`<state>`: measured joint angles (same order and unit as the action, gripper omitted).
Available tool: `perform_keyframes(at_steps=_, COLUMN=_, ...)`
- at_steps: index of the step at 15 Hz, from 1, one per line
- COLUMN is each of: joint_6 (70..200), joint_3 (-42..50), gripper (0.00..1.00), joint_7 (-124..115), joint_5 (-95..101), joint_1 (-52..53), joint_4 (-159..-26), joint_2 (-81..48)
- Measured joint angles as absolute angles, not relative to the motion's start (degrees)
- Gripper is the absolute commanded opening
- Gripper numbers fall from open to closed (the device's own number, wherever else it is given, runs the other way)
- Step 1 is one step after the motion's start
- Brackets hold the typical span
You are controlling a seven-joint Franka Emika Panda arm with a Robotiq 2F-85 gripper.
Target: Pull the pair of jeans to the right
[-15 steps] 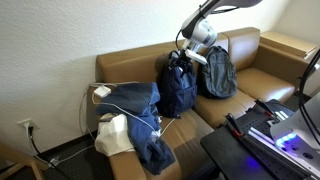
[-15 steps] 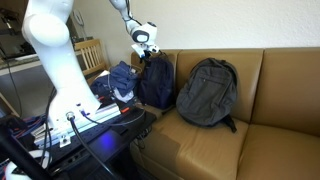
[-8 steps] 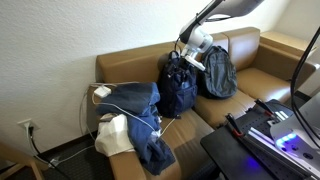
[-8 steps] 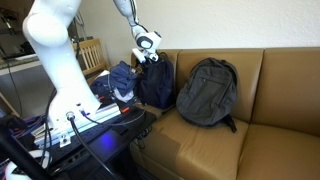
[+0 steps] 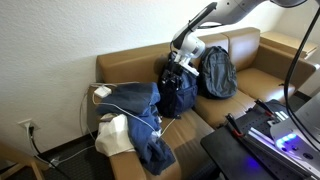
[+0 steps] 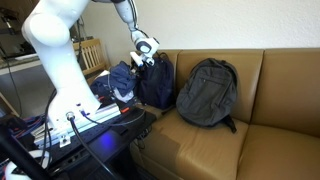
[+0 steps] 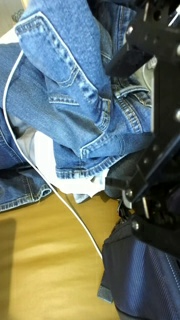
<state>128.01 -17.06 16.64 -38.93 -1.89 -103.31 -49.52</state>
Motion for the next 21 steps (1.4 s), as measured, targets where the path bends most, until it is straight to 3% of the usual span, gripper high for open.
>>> perform_keyframes(at_steps=6, joint_6=115.6, joint_3=-18.0, gripper=1.0, joint_7=16.0, joint_5=-52.9, joint_1=-6.6, joint_4=-111.5, joint_2=-39.1)
perform_keyframes(at_steps=11, joint_6=119.0, joint_3=-16.5, gripper=1.0, joint_7=14.5, joint_5=-55.4, joint_1=0.4, joint_4=-120.7, joint_2=-31.4)
perform_keyframes(at_steps=17, joint_6=120.3, joint_3=-13.7, gripper=1.0, joint_7=12.6, joint_5=-56.4, joint_1=3.1, joint_4=-121.0, joint_2=-30.8)
perform_keyframes(at_steps=21, joint_6=128.3, joint_3=-12.4, gripper=1.0, joint_7=12.0, joint_5=-63.8, joint_1=5.3, joint_4=-122.8, joint_2=-29.8)
